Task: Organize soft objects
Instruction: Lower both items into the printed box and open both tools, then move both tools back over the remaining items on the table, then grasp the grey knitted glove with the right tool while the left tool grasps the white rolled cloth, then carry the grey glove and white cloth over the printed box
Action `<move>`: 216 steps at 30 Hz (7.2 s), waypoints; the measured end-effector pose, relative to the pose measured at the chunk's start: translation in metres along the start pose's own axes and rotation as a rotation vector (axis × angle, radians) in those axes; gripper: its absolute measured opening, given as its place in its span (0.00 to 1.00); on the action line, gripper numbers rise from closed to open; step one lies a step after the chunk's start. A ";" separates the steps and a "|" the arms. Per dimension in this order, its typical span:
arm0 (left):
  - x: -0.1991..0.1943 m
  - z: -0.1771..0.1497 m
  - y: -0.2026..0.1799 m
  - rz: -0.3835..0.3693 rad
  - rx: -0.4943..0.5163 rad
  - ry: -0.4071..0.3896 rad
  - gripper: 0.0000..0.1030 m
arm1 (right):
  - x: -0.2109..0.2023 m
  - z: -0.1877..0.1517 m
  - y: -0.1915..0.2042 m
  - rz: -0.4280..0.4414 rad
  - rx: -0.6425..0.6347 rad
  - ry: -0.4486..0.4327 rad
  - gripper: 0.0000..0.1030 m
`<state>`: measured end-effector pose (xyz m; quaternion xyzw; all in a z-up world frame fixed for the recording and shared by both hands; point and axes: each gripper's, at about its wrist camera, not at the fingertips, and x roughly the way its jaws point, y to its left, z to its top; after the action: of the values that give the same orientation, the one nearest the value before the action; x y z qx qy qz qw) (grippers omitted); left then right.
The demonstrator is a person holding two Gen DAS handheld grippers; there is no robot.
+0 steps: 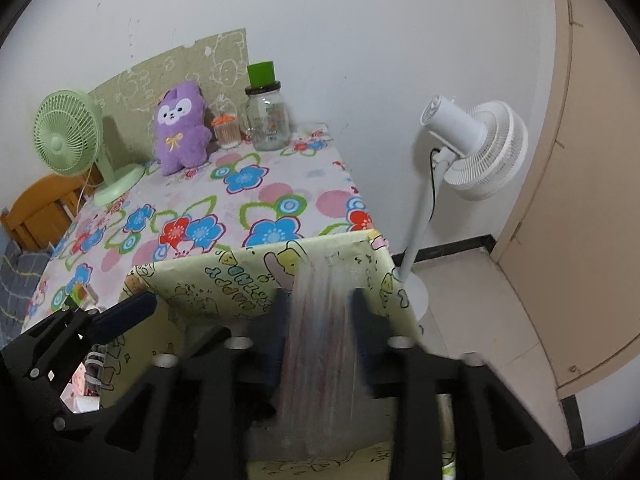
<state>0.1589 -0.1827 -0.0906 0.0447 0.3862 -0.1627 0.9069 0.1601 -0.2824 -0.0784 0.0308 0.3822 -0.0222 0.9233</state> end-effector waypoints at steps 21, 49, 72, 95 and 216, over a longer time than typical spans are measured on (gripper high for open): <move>-0.055 -0.004 0.006 0.047 0.014 -0.105 0.93 | -0.055 -0.003 0.022 -0.012 0.014 -0.111 0.83; -0.143 -0.037 0.040 0.085 0.006 -0.228 0.97 | -0.140 -0.030 0.089 0.010 -0.045 -0.248 0.95; -0.169 -0.071 0.108 0.184 -0.074 -0.254 0.99 | -0.136 -0.048 0.165 0.100 -0.092 -0.242 0.96; -0.121 -0.128 0.164 0.218 -0.167 -0.164 0.99 | -0.070 -0.095 0.204 0.143 -0.144 -0.138 0.96; -0.133 -0.035 0.079 0.169 -0.096 -0.250 0.20 | -0.106 -0.018 0.127 0.162 -0.095 -0.213 0.42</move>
<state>0.0741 -0.0661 -0.0236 0.0129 0.2724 -0.0716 0.9594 0.0810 -0.1527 -0.0113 0.0152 0.2790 0.0677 0.9578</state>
